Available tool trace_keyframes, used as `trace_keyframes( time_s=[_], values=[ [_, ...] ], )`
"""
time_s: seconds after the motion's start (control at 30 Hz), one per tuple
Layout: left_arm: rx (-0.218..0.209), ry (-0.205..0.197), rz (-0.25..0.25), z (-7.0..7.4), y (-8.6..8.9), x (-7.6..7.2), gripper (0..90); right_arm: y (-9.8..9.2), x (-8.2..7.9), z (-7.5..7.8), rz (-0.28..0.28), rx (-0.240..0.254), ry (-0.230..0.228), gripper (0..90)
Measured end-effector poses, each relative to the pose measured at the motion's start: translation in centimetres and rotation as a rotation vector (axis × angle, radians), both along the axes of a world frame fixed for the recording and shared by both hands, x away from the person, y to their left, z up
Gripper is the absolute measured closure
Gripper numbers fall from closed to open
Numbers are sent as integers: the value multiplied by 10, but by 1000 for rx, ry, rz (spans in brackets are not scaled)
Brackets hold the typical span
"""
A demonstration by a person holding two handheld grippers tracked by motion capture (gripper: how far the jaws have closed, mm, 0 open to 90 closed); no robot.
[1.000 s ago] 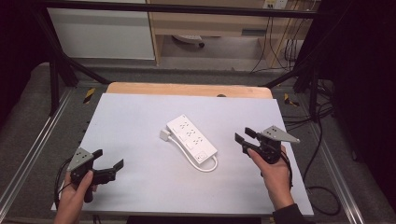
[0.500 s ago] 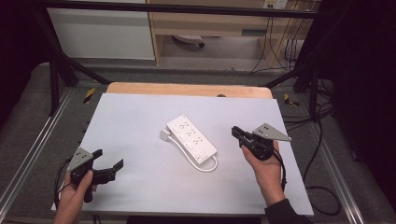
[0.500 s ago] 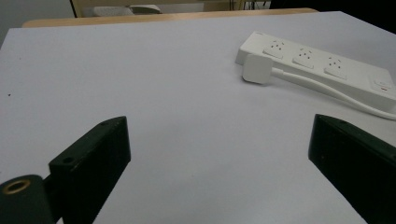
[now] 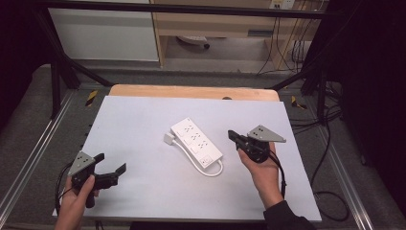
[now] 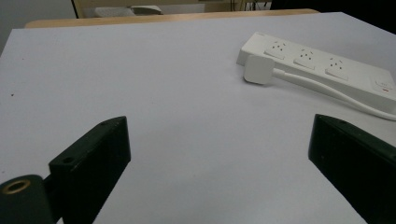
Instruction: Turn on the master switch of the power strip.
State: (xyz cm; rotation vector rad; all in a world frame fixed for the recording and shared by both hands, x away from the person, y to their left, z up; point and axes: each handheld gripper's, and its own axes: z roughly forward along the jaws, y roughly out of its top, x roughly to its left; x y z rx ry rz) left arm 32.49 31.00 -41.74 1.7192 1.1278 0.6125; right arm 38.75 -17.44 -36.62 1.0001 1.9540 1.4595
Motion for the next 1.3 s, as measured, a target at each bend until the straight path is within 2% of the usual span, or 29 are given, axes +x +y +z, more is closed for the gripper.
trace_keyframes(
  time_s=[0.47, 0.7, 1.3],
  values=[
    [-2, -1, -3, 0, 1, 0, 56, 21, 6, -10, 42, -30, 39, 900],
    [-3, -1, -2, 0, 1, 0, 56, 29, 9, -16, 44, -49, 73, 900],
    [-2, -2, -1, 1, 2, -1, 56, 42, 12, -31, 71, -75, 122, 900]
  ],
)
